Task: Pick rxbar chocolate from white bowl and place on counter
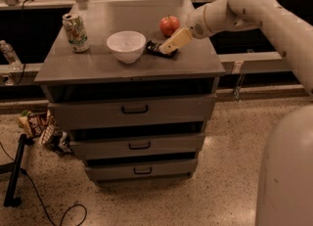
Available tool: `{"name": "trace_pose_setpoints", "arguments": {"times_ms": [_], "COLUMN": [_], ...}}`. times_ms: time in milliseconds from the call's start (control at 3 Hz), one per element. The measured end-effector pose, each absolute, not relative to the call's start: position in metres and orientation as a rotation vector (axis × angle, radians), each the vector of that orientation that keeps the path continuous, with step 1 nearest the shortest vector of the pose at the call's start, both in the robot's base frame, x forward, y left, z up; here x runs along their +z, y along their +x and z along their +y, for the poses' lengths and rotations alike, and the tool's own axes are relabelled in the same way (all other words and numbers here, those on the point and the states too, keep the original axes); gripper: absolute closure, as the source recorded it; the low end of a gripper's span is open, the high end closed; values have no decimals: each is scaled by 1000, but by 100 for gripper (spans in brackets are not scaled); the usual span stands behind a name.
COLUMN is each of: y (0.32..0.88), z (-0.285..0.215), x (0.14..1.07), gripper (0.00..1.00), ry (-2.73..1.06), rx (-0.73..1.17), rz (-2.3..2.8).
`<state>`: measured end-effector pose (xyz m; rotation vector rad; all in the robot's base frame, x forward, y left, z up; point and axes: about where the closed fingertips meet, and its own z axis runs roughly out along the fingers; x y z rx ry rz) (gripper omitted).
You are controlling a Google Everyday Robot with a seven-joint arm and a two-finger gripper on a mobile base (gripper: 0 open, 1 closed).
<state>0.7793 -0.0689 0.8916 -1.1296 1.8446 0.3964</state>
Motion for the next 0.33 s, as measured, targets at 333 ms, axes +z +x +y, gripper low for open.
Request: {"name": "trace_pose_setpoints", "arguments": {"times_ms": [333], "y": [764], "z": [-96], "x": [915], "gripper": [0], "ry": [-1072], "rx": [321], "rz": [1842]}}
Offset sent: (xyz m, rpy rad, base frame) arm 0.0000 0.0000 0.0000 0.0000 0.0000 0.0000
